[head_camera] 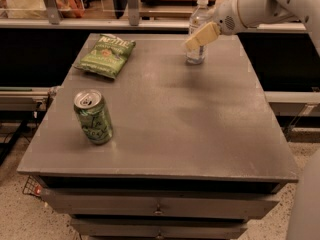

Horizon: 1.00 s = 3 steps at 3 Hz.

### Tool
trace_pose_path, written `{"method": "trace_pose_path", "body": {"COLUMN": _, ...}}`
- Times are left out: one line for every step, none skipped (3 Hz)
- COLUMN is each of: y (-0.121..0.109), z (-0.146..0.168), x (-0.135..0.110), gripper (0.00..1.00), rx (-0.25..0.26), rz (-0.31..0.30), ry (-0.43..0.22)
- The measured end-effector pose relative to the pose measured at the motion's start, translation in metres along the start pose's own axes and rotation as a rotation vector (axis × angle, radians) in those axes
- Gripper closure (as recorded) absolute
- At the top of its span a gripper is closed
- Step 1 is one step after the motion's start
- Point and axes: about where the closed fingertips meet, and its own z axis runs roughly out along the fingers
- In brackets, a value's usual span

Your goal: Knock blue plastic bottle over

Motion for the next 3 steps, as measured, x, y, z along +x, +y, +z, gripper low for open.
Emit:
{"method": "trace_pose_path", "body": {"y": 0.005, "z": 0.012, "x": -0.006, "gripper": 0.00, "rx": -0.066, "rz": 0.023, "ry": -0.041}}
{"method": "trace_pose_path", "body": {"y": 0.029, "z": 0.016, "x": -0.010, "gripper": 0.00, "rx": -0.170, "rz": 0.025, "ry": -0.073}}
{"method": "trace_pose_path", "body": {"y": 0.057, "z": 0.010, "x": -0.010, "gripper": 0.00, "rx": -0.267, "rz": 0.010, "ry": -0.094}}
